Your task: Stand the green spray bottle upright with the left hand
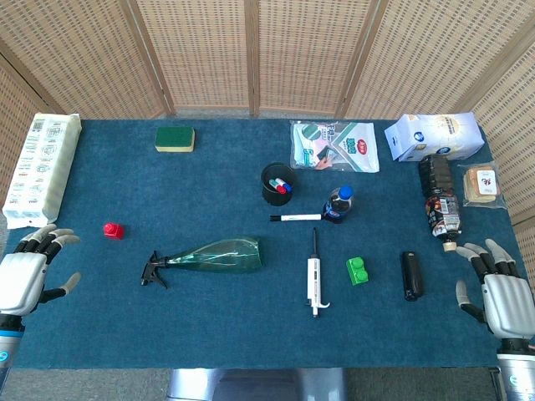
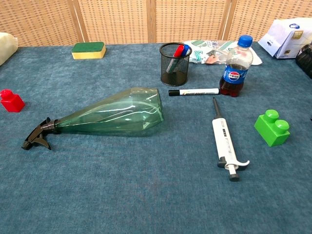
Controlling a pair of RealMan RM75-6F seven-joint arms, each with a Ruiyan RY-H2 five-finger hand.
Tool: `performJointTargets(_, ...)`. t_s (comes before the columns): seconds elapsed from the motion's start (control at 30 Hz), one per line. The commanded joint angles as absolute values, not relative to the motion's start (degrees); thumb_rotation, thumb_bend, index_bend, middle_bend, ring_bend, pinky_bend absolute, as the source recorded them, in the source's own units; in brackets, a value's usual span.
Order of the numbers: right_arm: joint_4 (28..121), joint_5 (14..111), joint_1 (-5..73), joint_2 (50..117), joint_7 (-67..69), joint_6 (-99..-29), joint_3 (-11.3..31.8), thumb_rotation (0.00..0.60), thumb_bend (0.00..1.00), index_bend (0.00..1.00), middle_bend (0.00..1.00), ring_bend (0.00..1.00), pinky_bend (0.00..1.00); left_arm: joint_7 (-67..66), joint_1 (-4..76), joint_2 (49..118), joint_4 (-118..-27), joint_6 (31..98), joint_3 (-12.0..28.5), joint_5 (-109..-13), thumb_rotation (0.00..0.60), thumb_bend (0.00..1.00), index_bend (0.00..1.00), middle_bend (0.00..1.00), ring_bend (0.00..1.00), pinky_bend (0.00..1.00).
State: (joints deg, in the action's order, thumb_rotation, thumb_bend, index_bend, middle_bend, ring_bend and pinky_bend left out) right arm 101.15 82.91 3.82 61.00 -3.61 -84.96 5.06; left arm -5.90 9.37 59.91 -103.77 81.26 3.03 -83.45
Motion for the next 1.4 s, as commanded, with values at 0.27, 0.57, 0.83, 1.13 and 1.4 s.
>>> performJointTargets(0.27, 101.15, 84.0, 3.46, 61.25, -2.82, -85.96, 4.87, 0.6, 0.56, 0.22, 0.22, 0.06, 0.14, -5.34, 9.73, 60.03, -103.68, 80.71, 2.65, -84.65, 0.6, 0.32, 0.29, 0.27, 0.17, 0.21)
performJointTargets(0.57, 101.2, 85.09, 2.04, 61.05, -1.71, -88.0, 4.25, 0.6, 0.56, 0.22, 0.22, 0.06, 0.14, -1.56, 13.73, 58.72, -105.2, 76.63, 1.9, -91.35, 0.6, 0.32, 0.3, 0.28, 0.18, 0.22)
performJointTargets(0.83, 101.19, 85.28, 1.82, 61.05, -1.39, -88.17, 4.23, 0.6, 0.56, 0.22, 0.22, 0.06, 0.14, 9.12, 22.36, 56.08, -109.53, 64.59, 0.5, -96.7, 0.6, 0.32, 0.3, 0.3, 0.24, 0.27)
performJointTargets(1.13, 100.36, 84.82, 1.28, 61.0, -0.25, -88.71, 4.43, 0.6, 0.56, 0.22, 0.22, 0.06, 0.14, 16.4, 35.51, 58.41, -111.48, 49.68, 3.45, -96.88, 0.6, 0.32, 0.3, 0.31, 0.27, 0.33)
performJointTargets(1.4, 99.66, 84.57, 0.61, 60.56, 2.21, -89.71, 4.88, 0.6, 0.56, 0.22, 0.22, 0.06, 0.14, 19.58, 45.59, 64.16, -109.45, 37.98, 6.49, -90.86, 0.6, 0.32, 0.3, 0.29, 0.26, 0.35)
